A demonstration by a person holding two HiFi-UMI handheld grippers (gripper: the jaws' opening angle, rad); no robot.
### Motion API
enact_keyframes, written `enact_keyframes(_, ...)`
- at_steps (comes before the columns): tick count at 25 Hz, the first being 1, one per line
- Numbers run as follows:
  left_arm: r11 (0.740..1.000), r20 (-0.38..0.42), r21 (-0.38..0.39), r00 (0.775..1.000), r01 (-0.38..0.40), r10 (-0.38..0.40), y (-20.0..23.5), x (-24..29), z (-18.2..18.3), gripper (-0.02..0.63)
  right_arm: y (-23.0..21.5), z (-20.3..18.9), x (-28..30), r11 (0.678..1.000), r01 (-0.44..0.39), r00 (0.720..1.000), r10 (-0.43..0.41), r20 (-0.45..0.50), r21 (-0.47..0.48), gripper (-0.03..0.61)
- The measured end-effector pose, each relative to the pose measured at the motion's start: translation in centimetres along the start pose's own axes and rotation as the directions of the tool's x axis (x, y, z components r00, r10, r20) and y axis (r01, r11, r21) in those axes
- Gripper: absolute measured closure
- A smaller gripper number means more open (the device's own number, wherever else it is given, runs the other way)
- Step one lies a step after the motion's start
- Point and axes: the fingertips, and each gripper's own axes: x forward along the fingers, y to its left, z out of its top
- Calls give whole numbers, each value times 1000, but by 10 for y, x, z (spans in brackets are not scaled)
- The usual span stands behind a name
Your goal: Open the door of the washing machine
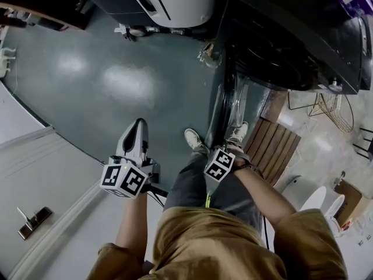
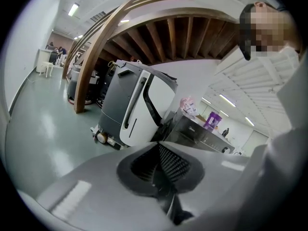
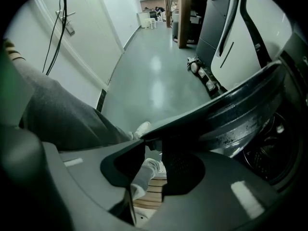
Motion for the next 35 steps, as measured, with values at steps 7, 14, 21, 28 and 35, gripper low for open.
enact_keyframes(7, 999, 6, -15, 1000, -30, 30, 15, -6, 2, 554, 11, 39, 1, 997, -32, 999, 35, 35, -73, 466)
enact_keyframes(14, 998, 23, -34, 998, -54, 54, 29, -9, 10, 554, 11, 72, 0, 993, -38, 997, 46, 61, -114, 466)
enact_keyframes(21, 995, 53, -60, 995, -77, 81, 49, -19, 10, 554, -30, 110, -1, 994, 20, 996, -11, 84, -107, 465)
enact_keyframes(28, 990, 69, -88, 991, -111, 117, 63, -29, 15, 554, -53, 146, 0, 987, 54, 994, -39, 97, -154, 466)
enact_keyframes(35, 986, 90, -105, 986, -133, 142, 74, -32, 22, 554, -96, 189, -4, 977, 137, 984, -116, 132, -166, 466)
